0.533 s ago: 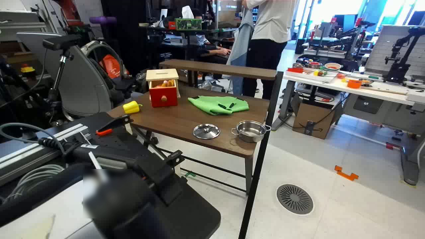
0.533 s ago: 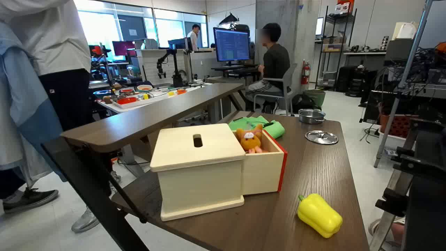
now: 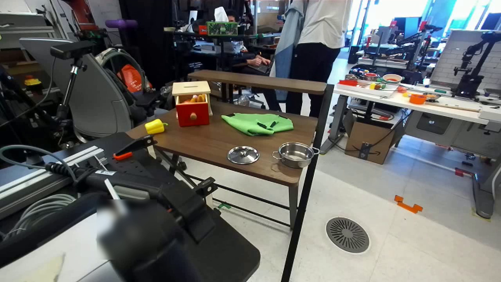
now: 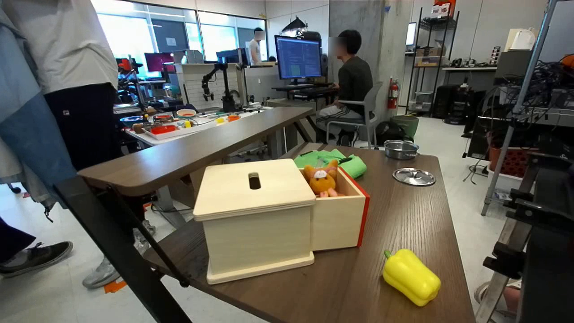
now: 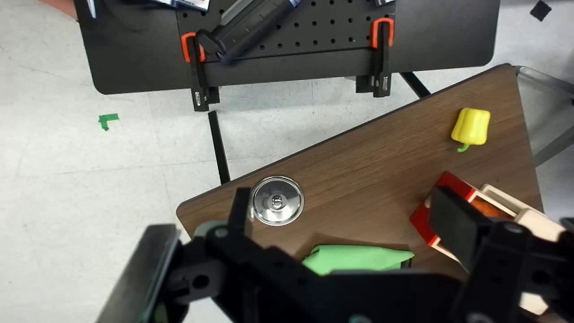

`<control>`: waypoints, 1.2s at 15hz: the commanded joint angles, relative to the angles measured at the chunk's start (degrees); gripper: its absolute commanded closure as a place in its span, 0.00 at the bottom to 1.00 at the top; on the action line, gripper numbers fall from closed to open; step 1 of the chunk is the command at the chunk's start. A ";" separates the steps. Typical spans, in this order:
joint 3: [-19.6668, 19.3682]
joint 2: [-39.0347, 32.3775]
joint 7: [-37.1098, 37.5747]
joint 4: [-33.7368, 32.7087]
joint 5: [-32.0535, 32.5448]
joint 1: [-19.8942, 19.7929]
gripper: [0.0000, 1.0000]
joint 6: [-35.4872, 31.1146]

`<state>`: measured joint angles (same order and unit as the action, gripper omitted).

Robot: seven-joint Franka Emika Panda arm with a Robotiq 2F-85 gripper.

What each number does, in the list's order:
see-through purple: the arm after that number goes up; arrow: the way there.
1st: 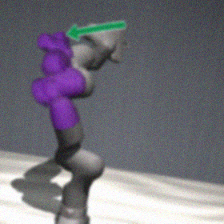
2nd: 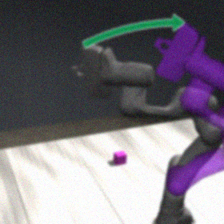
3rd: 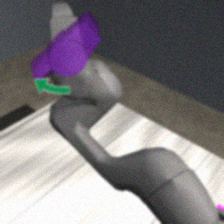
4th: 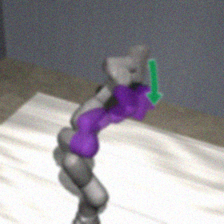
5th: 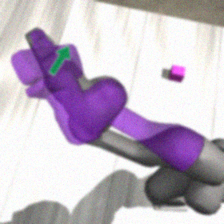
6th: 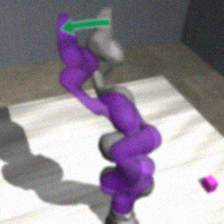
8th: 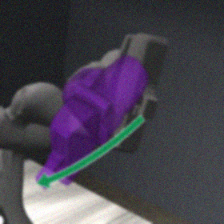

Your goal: Remove the toy from the drawer and put it on the table

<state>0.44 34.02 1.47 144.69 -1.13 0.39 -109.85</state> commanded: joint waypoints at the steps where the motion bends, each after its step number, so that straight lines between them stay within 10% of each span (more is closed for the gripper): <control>1: 0.05 -0.02 -0.04 -0.11 -0.02 -0.07 0.00 0.13; 10: 0.05 -0.02 -0.04 -0.11 -0.02 -0.07 0.00 0.13; 18: 2.86 -20.25 -2.32 -9.27 0.56 3.02 0.00 -11.40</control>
<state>1.93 23.32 0.67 141.51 -1.12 1.95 -117.95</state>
